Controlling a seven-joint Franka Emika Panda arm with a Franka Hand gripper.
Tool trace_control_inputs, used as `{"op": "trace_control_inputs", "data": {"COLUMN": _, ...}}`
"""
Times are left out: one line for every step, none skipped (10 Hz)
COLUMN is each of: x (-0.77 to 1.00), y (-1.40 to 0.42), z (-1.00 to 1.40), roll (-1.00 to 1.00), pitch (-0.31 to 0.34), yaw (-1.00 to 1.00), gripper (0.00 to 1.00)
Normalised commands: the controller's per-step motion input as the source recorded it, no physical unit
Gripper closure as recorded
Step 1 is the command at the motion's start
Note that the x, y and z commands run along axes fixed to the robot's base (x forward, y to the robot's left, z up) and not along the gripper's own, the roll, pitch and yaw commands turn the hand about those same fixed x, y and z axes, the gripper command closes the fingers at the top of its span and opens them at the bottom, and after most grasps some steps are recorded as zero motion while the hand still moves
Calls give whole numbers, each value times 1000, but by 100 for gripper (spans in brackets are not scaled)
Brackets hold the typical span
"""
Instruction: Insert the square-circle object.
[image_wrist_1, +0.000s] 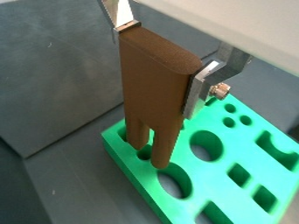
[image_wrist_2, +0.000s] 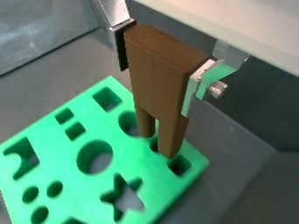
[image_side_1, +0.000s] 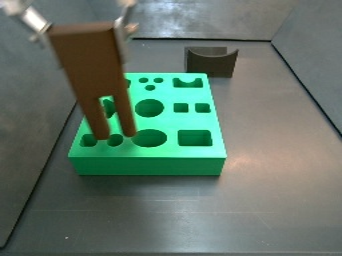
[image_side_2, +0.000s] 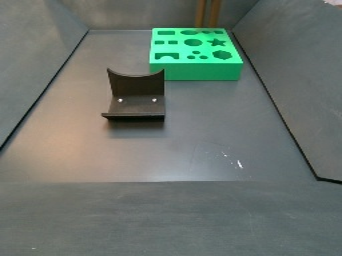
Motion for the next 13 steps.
{"op": "trace_control_inputs", "data": {"x": -731, "y": 14, "z": -263, "roll": 37, "pitch": -163, "yaw": 0, "gripper": 100}}
{"op": "trace_control_inputs", "data": {"x": -446, "y": 0, "z": -197, "roll": 0, "pitch": -136, "yaw": 0, "gripper": 100}}
{"op": "trace_control_inputs", "data": {"x": -57, "y": -63, "z": -234, "roll": -47, "pitch": -83, "yaw": 0, "gripper": 100}}
{"op": "trace_control_inputs", "data": {"x": 51, "y": -20, "z": -291, "roll": -67, "pitch": -49, "yaw": 0, "gripper": 100}}
{"op": "trace_control_inputs", "data": {"x": 283, "y": 0, "z": -369, "roll": -30, "pitch": 0, "yaw": -71, "gripper": 100}}
{"op": "trace_control_inputs", "data": {"x": 377, "y": 0, "z": -337, "roll": -7, "pitch": 0, "yaw": -103, "gripper": 100}}
{"op": "trace_control_inputs", "data": {"x": 337, "y": 0, "z": -354, "roll": -43, "pitch": 0, "yaw": -109, "gripper": 100}}
{"op": "trace_control_inputs", "data": {"x": 226, "y": 0, "z": -303, "roll": -53, "pitch": 0, "yaw": -143, "gripper": 100}}
{"op": "trace_control_inputs", "data": {"x": 29, "y": 0, "z": -357, "roll": -34, "pitch": -16, "yaw": -143, "gripper": 100}}
{"op": "trace_control_inputs", "data": {"x": 77, "y": 0, "z": -429, "roll": 27, "pitch": 0, "yaw": -163, "gripper": 100}}
{"op": "trace_control_inputs", "data": {"x": 183, "y": -20, "z": -491, "roll": 106, "pitch": 33, "yaw": -100, "gripper": 100}}
{"op": "trace_control_inputs", "data": {"x": 274, "y": -46, "z": -586, "roll": 111, "pitch": 63, "yaw": 0, "gripper": 100}}
{"op": "trace_control_inputs", "data": {"x": 306, "y": -157, "z": -351, "roll": 189, "pitch": 137, "yaw": 0, "gripper": 100}}
